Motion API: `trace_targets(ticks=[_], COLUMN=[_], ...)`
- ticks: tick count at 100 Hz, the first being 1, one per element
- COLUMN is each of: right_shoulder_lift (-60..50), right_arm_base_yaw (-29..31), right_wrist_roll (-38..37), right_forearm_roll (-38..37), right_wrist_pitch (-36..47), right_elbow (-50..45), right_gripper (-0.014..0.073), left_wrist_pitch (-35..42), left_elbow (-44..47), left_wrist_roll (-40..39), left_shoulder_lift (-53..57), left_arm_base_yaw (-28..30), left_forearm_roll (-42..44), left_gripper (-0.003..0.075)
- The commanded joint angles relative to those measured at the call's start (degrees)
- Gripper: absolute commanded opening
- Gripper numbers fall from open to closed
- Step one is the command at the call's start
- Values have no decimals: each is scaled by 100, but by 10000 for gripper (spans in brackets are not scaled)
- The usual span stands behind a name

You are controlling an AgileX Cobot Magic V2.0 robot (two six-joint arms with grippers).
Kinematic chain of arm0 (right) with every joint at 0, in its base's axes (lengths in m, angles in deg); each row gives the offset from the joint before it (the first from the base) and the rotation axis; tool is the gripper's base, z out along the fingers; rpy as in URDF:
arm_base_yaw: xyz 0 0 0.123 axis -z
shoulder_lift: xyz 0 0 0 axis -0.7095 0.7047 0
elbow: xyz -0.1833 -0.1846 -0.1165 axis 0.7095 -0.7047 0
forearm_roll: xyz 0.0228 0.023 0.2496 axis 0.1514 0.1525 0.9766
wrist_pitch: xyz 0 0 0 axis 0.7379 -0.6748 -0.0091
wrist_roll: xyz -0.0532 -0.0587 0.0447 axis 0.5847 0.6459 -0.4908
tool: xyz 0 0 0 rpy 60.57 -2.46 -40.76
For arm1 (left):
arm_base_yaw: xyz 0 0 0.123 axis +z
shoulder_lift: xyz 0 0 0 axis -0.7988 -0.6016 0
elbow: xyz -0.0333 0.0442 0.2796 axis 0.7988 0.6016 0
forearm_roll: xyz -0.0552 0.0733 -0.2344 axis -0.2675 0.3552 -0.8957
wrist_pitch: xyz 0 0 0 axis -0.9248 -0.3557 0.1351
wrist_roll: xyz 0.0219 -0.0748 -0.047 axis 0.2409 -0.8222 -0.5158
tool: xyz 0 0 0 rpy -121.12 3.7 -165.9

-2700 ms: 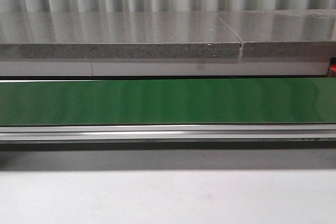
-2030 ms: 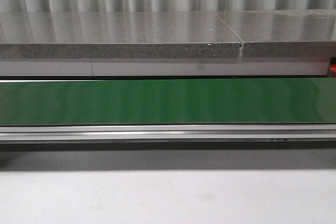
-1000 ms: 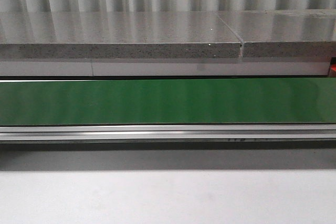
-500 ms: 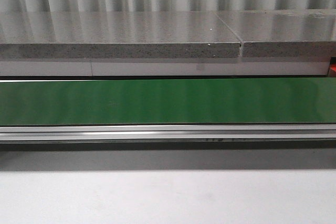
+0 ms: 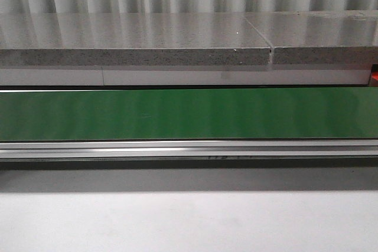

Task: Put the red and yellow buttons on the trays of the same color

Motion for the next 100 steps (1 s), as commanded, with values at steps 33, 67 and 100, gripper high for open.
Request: trace_targets(ticks=[33,67,100], right_shoulder_lift=[-87,-87,-87], right_arm_base_yaw=[-2,-2,-2], right_wrist_roll=[-1,-1,-1], right_forearm_roll=[-65,-65,-65], right_wrist_pitch=[453,453,453], right_elbow=[110,110,110], right_gripper=[-66,-66,-66], left_wrist_pitch=[-637,-2286,-3411], left_elbow=[-1263,-2266,-3094], left_wrist_roll=[-393,-329,126], left_shoulder_lift=[-1010,-2239,-3506], left_arm_base_yaw=[1225,2582,2765], left_forearm_roll=[126,-588,-992], left_gripper=[462,462,462])
